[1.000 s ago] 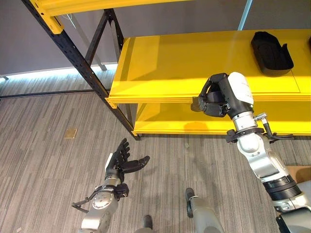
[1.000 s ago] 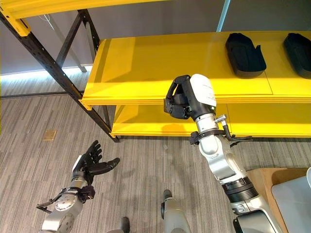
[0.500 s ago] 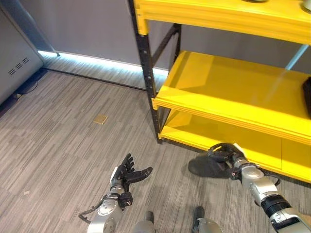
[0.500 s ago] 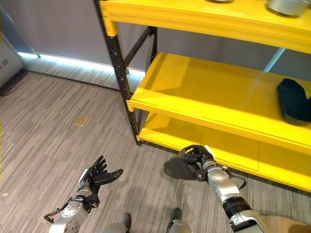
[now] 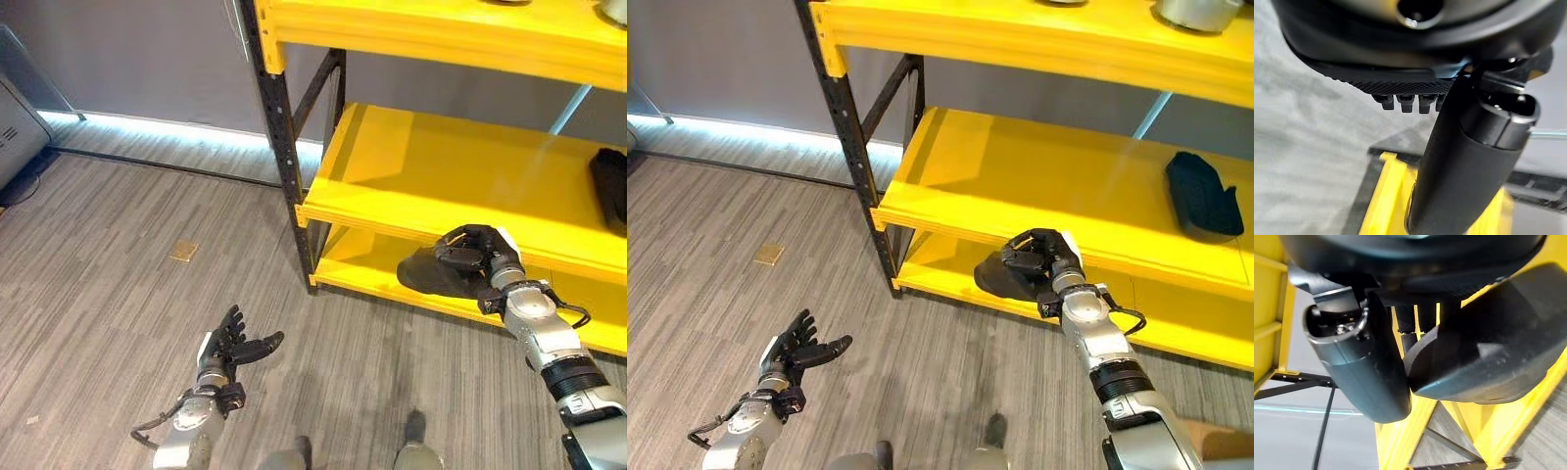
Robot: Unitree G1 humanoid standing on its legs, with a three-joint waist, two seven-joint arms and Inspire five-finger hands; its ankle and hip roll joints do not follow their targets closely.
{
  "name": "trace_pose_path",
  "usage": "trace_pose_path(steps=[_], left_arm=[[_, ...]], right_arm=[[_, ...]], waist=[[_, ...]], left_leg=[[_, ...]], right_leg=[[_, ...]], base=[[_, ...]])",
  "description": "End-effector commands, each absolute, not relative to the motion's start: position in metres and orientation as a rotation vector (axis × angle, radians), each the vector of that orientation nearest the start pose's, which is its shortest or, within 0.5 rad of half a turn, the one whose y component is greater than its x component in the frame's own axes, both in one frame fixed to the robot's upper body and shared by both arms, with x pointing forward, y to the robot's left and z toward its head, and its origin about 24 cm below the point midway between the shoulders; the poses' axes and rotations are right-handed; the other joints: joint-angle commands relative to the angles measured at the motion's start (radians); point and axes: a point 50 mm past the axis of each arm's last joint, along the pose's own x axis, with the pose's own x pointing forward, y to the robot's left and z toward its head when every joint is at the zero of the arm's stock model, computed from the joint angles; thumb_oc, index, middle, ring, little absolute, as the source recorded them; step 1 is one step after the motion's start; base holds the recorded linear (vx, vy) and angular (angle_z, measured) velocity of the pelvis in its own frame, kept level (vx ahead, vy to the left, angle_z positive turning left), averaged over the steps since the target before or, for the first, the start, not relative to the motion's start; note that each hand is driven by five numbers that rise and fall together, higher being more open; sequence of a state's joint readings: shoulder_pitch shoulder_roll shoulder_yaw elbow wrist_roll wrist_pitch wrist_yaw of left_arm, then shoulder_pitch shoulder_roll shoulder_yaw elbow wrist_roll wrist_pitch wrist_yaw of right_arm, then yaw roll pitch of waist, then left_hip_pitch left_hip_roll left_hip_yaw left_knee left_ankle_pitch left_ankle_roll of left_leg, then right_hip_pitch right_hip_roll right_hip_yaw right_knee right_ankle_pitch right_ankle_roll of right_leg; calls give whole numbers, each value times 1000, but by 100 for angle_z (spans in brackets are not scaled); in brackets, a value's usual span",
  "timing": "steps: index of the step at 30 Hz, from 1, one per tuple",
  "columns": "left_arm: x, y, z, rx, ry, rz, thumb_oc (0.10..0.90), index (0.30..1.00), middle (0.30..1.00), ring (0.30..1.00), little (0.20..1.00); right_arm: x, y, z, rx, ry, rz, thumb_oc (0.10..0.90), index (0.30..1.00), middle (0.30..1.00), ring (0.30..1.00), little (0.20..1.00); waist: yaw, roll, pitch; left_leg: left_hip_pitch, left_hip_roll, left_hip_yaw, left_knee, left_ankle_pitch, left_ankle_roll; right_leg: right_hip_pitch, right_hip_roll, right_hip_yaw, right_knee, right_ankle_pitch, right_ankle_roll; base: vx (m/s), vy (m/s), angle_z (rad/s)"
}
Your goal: Move parts from the plastic box to the shelf.
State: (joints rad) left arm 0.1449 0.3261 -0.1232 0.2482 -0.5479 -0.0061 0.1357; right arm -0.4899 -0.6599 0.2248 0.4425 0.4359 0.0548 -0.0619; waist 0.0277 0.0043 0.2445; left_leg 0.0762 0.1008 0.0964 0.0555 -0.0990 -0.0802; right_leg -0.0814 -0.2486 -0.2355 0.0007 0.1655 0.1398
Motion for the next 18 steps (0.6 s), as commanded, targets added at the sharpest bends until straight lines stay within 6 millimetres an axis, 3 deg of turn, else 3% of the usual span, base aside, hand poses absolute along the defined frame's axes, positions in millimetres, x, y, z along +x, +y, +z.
trace_pose_path(steps=[1,7,15,18], left_arm=[[217,217,-8,-172,240,113,900,1000,1000,1000,1000],[218,218,-8,-171,240,116,900,1000,1000,1000,1000],[220,220,-7,-163,238,109,900,1000,1000,1000,1000],[220,220,-7,-164,239,112,900,1000,1000,1000,1000]], right_arm=[[348,-246,206,-311,-336,-7,400,300,300,300,300],[348,-231,223,-294,-385,77,400,300,300,300,300],[341,-212,266,-347,-528,167,400,300,300,300,300],[340,-208,270,-333,-542,192,400,300,300,300,300]], waist=[[-10,-39,-116],[-19,-41,-119],[-18,-67,-121],[-18,-73,-122]], left_leg=[[48,138,-52,13,-7,-51],[67,133,-31,-20,-8,-45],[83,120,-17,-1,-43,-40],[88,118,-13,4,-52,-39]], right_leg=[[-36,-56,28,70,-48,77],[-46,-60,44,62,-30,83],[-30,-80,58,57,-7,97],[-27,-82,63,54,-4,97]], base=[[4,-39,-24],[-3,3,-14],[-1,42,0],[5,19,-1]])
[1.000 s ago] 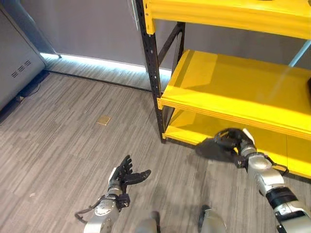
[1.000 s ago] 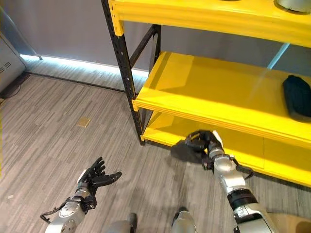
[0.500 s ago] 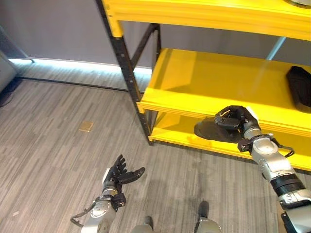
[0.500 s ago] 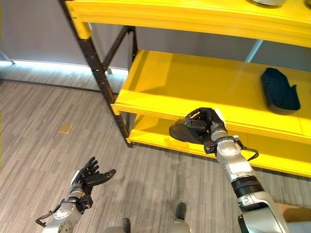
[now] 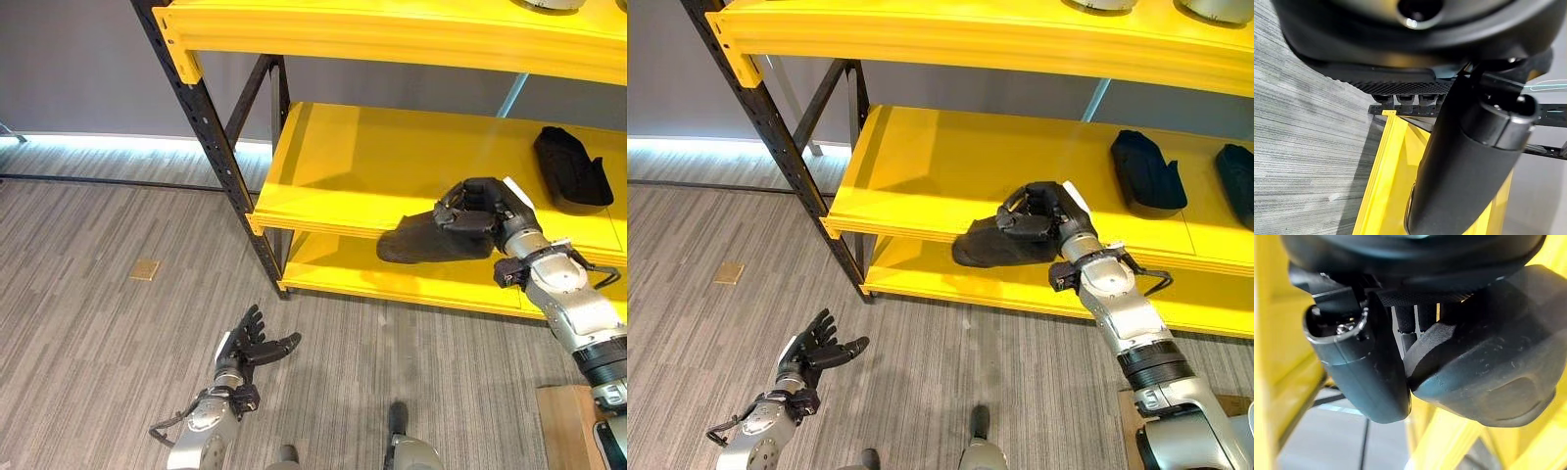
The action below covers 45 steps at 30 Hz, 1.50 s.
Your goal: Move parts from the plastic box to the shelf.
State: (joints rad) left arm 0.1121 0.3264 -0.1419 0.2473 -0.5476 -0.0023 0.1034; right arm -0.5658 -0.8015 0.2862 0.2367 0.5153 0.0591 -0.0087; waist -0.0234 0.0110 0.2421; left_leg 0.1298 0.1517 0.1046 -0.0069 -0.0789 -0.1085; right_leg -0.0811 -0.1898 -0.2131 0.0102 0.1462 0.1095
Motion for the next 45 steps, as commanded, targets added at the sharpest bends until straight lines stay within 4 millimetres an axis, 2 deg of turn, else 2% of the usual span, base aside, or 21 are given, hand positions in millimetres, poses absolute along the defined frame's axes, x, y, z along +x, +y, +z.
trace_pose_path(steps=[1,4,7,16,26,29,36,43,44,45], left_arm=[[222,220,-6,-163,235,114,900,1000,1000,1000,1000],[222,220,-5,-163,232,113,900,1000,1000,1000,1000],[225,219,-3,-152,227,94,900,1000,1000,1000,1000],[226,223,-2,-135,228,92,900,1000,1000,1000,1000],[223,230,-4,-147,237,131,900,1000,1000,1000,1000],[221,228,-6,-144,246,123,900,1000,1000,1000,1000],[218,229,-9,-145,263,123,900,1000,1000,1000,1000],[217,227,-12,-146,274,112,900,1000,1000,1000,1000],[217,225,-14,-141,285,98,900,1000,1000,1000,1000],[217,225,-14,-141,285,98,900,1000,1000,1000,1000]], right_arm=[[338,-205,276,-346,-558,210,400,300,300,300,300],[337,-200,279,-340,-570,230,400,300,300,300,300],[335,-194,294,-371,-604,255,400,300,300,300,300],[333,-183,322,-393,-675,282,400,300,300,300,300],[334,-183,341,-436,-718,243,400,300,300,300,300],[333,-183,349,-449,-744,223,400,300,300,300,300],[335,-189,348,-474,-736,178,400,300,300,300,300],[338,-198,341,-488,-716,135,400,300,300,300,300],[337,-205,341,-491,-717,107,400,300,300,300,300],[337,-205,341,-491,-717,106,400,300,300,300,300]], waist=[[32,-86,-123],[30,-91,-123],[24,-106,-124],[12,-141,-128],[7,-143,-143],[4,-135,-147],[5,-114,-152],[8,-82,-147],[8,-62,-145],[7,-62,-146]], left_leg=[[41,64,-16,71,-81,-8],[50,62,-10,70,-88,-6],[61,59,6,81,-106,-3],[88,56,42,98,-144,6],[111,60,62,75,-145,3],[110,63,53,65,-137,-1],[105,69,40,45,-118,-9],[80,76,24,54,-104,-18],[67,83,12,51,-84,-27],[66,83,10,51,-84,-27]], right_leg=[[-26,-142,48,40,21,130],[-26,-139,57,36,27,133],[-27,-138,73,27,41,140],[-31,-129,108,10,74,152],[-34,-124,107,-7,79,152],[-34,-125,99,-5,69,150],[-35,-124,81,-7,52,140],[-37,-129,60,6,25,130],[-40,-128,51,25,1,123],[-41,-128,50,26,0,123]], base=[[9,51,-3],[3,44,-7],[3,55,-12],[13,35,-16],[29,11,-6],[25,-11,0],[10,-17,2],[18,-50,6],[4,-75,21],[16,-98,34]])
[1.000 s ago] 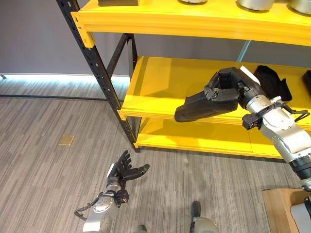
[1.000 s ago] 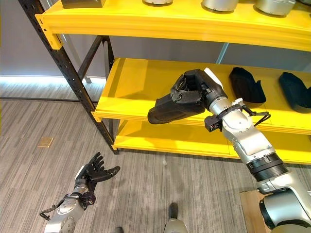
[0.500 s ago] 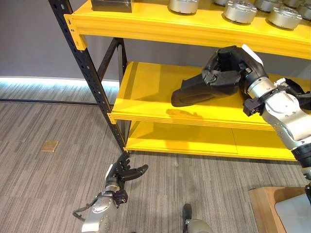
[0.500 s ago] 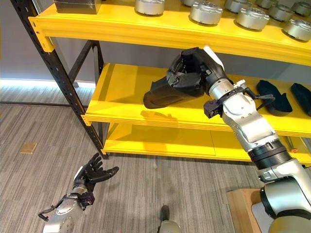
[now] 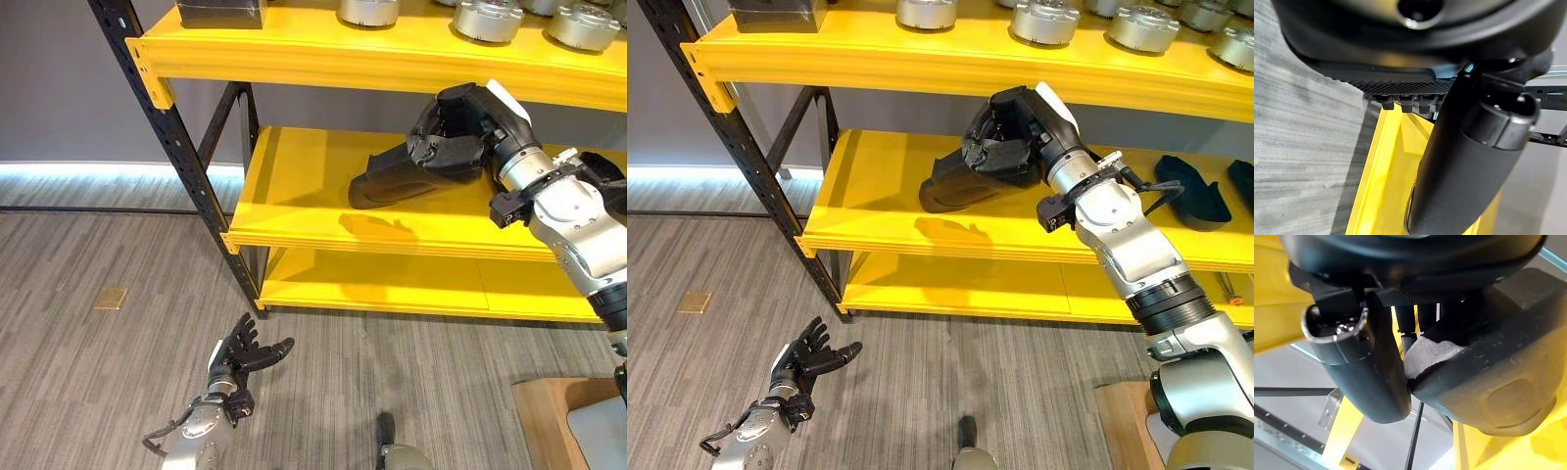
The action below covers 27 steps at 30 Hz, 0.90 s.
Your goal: Move parts from the plastic box to the shelf.
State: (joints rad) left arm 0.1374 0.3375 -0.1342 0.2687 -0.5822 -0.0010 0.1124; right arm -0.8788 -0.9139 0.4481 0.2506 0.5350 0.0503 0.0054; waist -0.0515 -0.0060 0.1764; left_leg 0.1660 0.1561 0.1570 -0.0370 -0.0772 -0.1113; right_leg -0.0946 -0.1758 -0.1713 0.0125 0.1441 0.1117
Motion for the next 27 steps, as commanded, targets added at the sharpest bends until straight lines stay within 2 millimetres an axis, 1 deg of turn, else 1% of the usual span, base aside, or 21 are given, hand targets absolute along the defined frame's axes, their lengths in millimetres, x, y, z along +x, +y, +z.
trace_pose_path(steps=[1,4,7,10,13,14,15,16,17,18,19,20,21,22,23,24,26,27], left_arm=[[216,224,-15,-139,288,91,900,1000,1000,1000,1000],[217,225,-14,-132,286,86,900,1000,1000,1000,1000],[217,224,-14,-144,285,81,900,1000,1000,1000,1000],[219,218,-15,-169,286,68,900,1000,1000,1000,1000],[222,214,-15,-185,284,72,900,1000,1000,1000,1000],[223,214,-14,-193,278,73,900,1000,1000,1000,1000],[222,214,-14,-197,278,74,900,1000,1000,1000,1000],[221,214,-16,-209,281,85,900,1000,1000,1000,1000],[221,215,-15,-209,279,88,900,1000,1000,1000,1000],[221,216,-14,-213,274,89,900,1000,1000,1000,1000],[222,217,-12,-216,270,92,900,1000,1000,1000,1000],[220,217,-12,-220,271,92,900,1000,1000,1000,1000],[219,217,-13,-225,275,95,900,1000,1000,1000,1000],[218,216,-13,-222,279,95,900,1000,1000,1000,1000],[218,215,-12,-226,274,94,900,1000,1000,1000,1000],[218,216,-12,-223,276,98,900,1000,1000,1000,1000],[219,217,-11,-204,272,91,900,1000,1000,1000,1000],[223,213,-11,-184,275,66,900,1000,1000,1000,1000]], right_arm=[[337,-206,340,-493,-719,102,400,300,300,300,300],[338,-207,344,-514,-727,86,400,300,300,300,300],[338,-205,354,-522,-750,72,400,300,300,300,300],[339,-204,360,-495,-776,58,400,300,300,300,300],[339,-199,361,-466,-795,67,400,300,300,300,300],[340,-195,362,-455,-803,78,400,300,300,300,300],[340,-193,362,-442,-805,85,400,300,300,300,300],[343,-188,357,-400,-797,108,400,300,300,300,300],[343,-188,358,-400,-797,104,400,300,300,300,300],[344,-185,360,-396,-800,112,400,300,300,300,300],[344,-184,362,-383,-805,114,400,300,300,300,300],[344,-184,362,-374,-803,112,400,300,300,300,300],[345,-184,360,-359,-801,110,400,300,300,300,300],[345,-181,359,-355,-801,115,400,300,300,300,300],[346,-178,356,-354,-792,131,400,300,300,300,300],[347,-175,352,-352,-778,149,400,300,300,300,300],[350,-167,341,-342,-754,191,400,300,300,300,300],[354,-161,330,-300,-725,216,400,300,300,300,300]], waist=[[35,-36,-82],[30,-11,-87],[25,10,-85],[17,23,-89],[15,29,-96],[18,31,-98],[24,27,-96],[34,17,-91],[45,0,-83],[63,-22,-64],[78,-42,-49],[92,-56,-37],[110,-63,-23],[132,-64,-8],[142,-63,-3],[154,-56,2],[174,-34,9],[193,-11,18]], left_leg=[[26,84,-44,74,-77,-29],[23,100,-50,58,-51,-37],[11,129,-64,56,-12,-45],[8,156,-82,53,25,-44],[3,190,-96,74,98,-45],[-9,205,-100,105,147,-47],[-29,211,-106,153,200,-44],[-63,216,-132,242,273,-40],[-123,210,-154,332,309,-26],[-169,204,-175,428,348,-17],[-214,207,-181,504,378,-6],[-239,206,-185,553,380,3],[-265,181,-189,581,350,4],[-339,114,-182,579,293,5],[-386,81,-191,587,268,5],[-408,54,-195,522,256,-2],[-434,33,-217,347,302,-25],[-477,0,-237,174,372,-52]], right_leg=[[-30,-140,3,33,-10,118],[-48,-127,3,81,-54,104],[-89,-102,16,169,-114,85],[-120,-76,37,254,-173,61],[-147,-35,42,323,-231,32],[-144,-15,41,321,-245,17],[-134,3,42,312,-251,4],[-106,34,40,292,-258,-20],[-85,48,43,268,-256,-40],[-54,60,44,249,-256,-62],[-29,74,44,224,-251,-83],[-9,89,52,207,-254,-96],[17,99,62,193,-261,-101],[44,101,67,170,-262,-98],[71,107,73,153,-260,-93],[95,119,82,141,-267,-89],[132,139,104,130,-281,-87],[182,178,123,130,-309,-91]], base=[[20,-58,26],[11,-107,12],[-13,-138,11],[31,-180,6],[42,-262,8],[57,-301,3],[77,-395,-5],[69,-409,-17],[67,-487,-29],[43,-476,-39],[75,-503,-55],[90,-417,-57],[110,-317,-59],[108,-202,-31],[158,-126,-29],[205,-32,-25],[325,33,-58],[387,36,-64]])
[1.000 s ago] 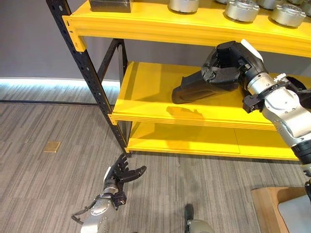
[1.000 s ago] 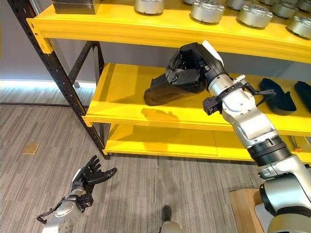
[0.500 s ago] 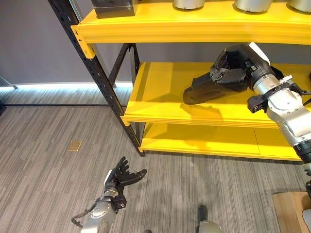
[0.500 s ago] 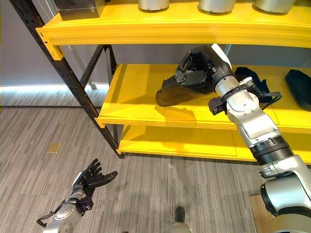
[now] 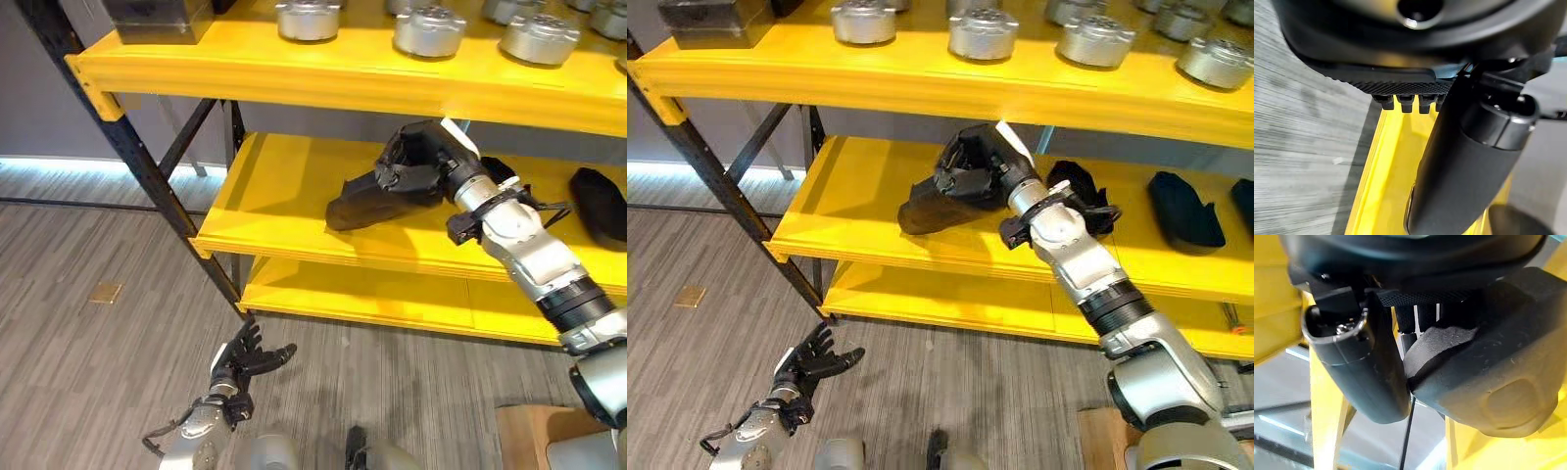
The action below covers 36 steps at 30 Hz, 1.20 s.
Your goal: Move parts from the plastic box to the shelf.
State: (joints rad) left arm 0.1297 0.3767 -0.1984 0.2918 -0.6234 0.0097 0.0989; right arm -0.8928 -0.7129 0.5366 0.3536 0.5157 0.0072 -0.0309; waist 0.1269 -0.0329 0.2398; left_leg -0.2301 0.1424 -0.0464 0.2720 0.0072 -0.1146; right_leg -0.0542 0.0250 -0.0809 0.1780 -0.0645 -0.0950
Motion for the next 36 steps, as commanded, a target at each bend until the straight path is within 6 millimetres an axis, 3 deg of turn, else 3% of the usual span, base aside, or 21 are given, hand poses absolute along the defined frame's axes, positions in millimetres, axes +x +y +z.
trace_pose_path(steps=[1,2,5,14,23,36], left_arm=[[224,210,-12,-179,279,55,900,1000,1000,1000,1000],[222,209,-14,-190,290,55,900,1000,1000,1000,1000],[226,201,-14,-207,289,34,900,1000,1000,1000,1000],[230,198,-14,-213,294,39,900,1000,1000,1000,1000],[231,202,-11,-204,284,48,900,1000,1000,1000,1000],[232,208,-8,-205,272,71,900,1000,1000,1000,1000]], right_arm=[[355,-158,326,-289,-716,222,400,300,300,300,300],[357,-149,312,-284,-683,257,400,300,300,300,300],[357,-146,308,-254,-670,276,400,300,300,300,300],[356,-141,297,-254,-640,294,400,300,300,300,300],[355,-140,303,-279,-657,294,400,300,300,300,300],[357,-122,310,-286,-681,317,400,300,300,300,300]], waist=[[17,22,-48],[7,26,-65],[-8,18,-85],[-24,-11,-132],[-17,-35,-145],[24,-72,-160]], left_leg=[[-84,0,-36,-149,290,-46],[-8,-7,-76,-183,238,-18],[18,-27,-74,-156,188,-15],[41,-42,-19,-120,96,12],[45,-48,-1,-116,62,22],[38,-85,2,-75,-17,51]], right_leg=[[152,-13,39,-33,-110,111],[166,-2,70,-20,-129,117],[195,-31,74,-49,-131,127],[240,-108,78,-134,-96,169],[245,-135,68,-163,-73,193],[250,-181,48,-183,-48,232]], base=[[455,90,-71],[226,95,-37],[177,120,-80],[109,90,-18],[49,44,2],[47,57,5]])
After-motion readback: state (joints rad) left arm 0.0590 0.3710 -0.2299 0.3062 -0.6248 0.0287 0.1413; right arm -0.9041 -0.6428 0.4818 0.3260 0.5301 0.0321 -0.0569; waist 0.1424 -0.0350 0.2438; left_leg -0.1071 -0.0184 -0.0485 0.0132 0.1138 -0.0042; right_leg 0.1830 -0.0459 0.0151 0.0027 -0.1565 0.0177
